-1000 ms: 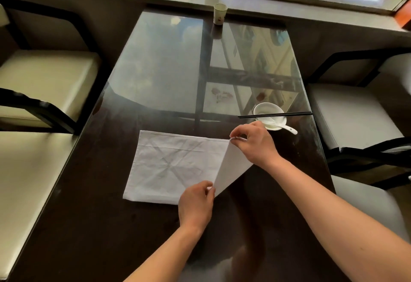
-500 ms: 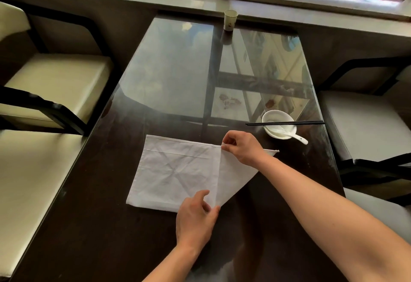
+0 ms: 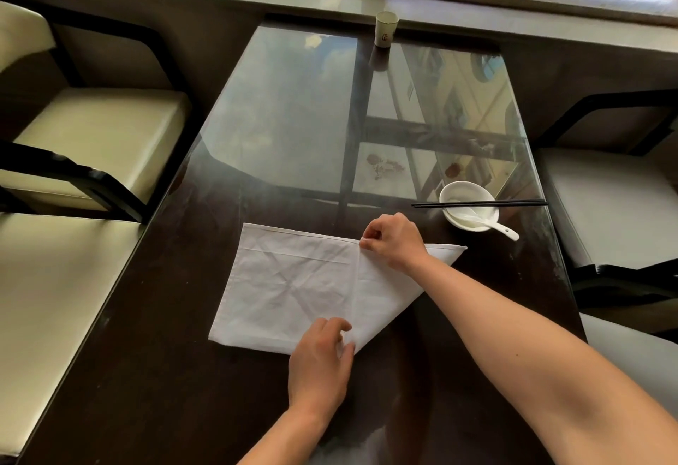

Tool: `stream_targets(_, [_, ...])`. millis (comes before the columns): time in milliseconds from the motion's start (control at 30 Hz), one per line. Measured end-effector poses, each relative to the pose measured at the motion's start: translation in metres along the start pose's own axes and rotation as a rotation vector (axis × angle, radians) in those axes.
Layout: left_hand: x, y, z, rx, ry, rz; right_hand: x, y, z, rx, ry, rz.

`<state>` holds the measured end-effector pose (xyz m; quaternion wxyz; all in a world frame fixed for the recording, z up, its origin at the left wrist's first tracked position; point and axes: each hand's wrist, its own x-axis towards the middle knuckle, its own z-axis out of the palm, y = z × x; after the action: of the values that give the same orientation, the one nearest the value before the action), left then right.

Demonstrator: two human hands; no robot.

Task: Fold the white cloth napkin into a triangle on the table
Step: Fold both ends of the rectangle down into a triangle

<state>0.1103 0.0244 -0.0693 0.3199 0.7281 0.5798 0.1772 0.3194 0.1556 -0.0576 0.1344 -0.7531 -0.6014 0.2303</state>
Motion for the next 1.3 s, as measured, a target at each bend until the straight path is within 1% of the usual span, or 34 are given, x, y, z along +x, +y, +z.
stream_targets(100, [-0.001,-0.007,0.003,0.140,-0.024,0.205,0.001,0.000,0.002,0.015,0.002,-0.005])
stream_targets(200, [-0.001,-0.015,0.005,0.334,0.009,0.391,0.002,0.002,0.005,0.016,0.015,-0.031])
stream_targets(300, [-0.004,-0.024,0.006,0.424,0.007,0.482,0.003,0.004,0.009,0.012,0.051,-0.037])
stream_targets(467, [-0.012,-0.030,0.007,0.469,-0.060,0.489,0.003,0.006,0.014,0.028,0.094,-0.051])
stream_targets(667, [-0.013,-0.031,0.009,0.468,-0.069,0.486,0.002,0.006,0.017,0.015,0.139,-0.037])
stream_targets(767, [-0.010,-0.033,0.012,0.479,-0.062,0.479,-0.001,0.005,0.019,-0.040,0.157,-0.042])
stream_targets(833, [-0.008,-0.033,0.014,0.501,-0.055,0.483,-0.010,0.006,0.019,-0.084,0.212,-0.113])
stream_targets(933, [-0.006,-0.031,0.013,0.537,-0.074,0.474,-0.041,0.010,0.024,-0.183,0.319,-0.324])
stream_targets(967, [-0.005,-0.030,0.012,0.547,-0.083,0.473,-0.053,0.012,0.028,-0.215,0.311,-0.395])
stream_targets(1033, [-0.003,-0.030,0.009,0.554,-0.107,0.491,-0.080,0.019,0.038,-0.239,0.240,-0.507])
stream_targets(1100, [-0.001,-0.031,0.007,0.558,-0.128,0.519,-0.105,0.027,0.047,-0.268,0.123,-0.547])
stream_targets(1200, [-0.002,-0.034,0.006,0.566,-0.140,0.543,-0.130,0.042,0.052,-0.394,0.012,-0.485])
stream_targets(1300, [-0.004,-0.034,0.005,0.572,-0.146,0.544,-0.144,0.057,0.045,-0.471,-0.021,-0.369])
